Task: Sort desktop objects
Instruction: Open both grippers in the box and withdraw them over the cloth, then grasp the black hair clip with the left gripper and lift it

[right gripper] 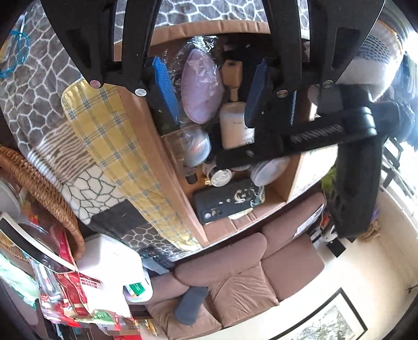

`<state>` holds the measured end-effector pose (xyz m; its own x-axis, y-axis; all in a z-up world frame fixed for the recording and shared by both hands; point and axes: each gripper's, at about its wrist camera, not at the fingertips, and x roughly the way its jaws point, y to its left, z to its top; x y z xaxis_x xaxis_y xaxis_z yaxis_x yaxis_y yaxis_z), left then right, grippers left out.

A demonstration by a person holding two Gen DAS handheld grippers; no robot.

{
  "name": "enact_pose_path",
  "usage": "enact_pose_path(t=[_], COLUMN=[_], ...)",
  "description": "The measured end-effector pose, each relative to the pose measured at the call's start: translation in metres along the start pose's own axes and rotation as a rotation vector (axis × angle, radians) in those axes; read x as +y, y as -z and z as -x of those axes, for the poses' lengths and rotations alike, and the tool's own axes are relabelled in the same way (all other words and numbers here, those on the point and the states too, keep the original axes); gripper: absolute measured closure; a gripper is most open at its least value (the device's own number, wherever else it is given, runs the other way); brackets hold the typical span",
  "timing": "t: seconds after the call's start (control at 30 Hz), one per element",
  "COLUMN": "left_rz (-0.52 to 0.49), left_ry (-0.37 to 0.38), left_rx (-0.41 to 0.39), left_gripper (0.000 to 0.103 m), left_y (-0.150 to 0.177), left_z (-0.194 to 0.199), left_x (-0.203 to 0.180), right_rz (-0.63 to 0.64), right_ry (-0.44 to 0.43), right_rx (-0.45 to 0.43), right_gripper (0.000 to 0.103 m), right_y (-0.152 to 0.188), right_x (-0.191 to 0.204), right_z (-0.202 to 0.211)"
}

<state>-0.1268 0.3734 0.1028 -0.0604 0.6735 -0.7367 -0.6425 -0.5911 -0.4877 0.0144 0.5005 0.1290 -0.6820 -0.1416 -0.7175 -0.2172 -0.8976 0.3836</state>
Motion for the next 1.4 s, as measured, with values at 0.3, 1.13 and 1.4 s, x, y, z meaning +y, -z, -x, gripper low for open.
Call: enact_pose_path(t=[0.3,1.13,1.4], left_rz=[-0.018,0.262,0.288], left_ry=[-0.04,-0.292,-0.27], left_rx=[-0.106,-0.199,-0.169], left_gripper=[0.021,0.0,0.001], left_y=[0.012,0.16,0.119], left_z=[0.089,0.268,0.227], left_x=[0.033,0.258,0.288], right_rz=[-0.023,0.268,0.447], right_ry=[0.031,-0.162,-0.154], right_rx=[-0.035,-0.008,0.136], right_gripper=[0.032,0.0,0.0], right_y=[-0.002,0.021,0.071], right_x=[-0.004,0.218,0.282], right_z=[0.005,-0.054,-0.138])
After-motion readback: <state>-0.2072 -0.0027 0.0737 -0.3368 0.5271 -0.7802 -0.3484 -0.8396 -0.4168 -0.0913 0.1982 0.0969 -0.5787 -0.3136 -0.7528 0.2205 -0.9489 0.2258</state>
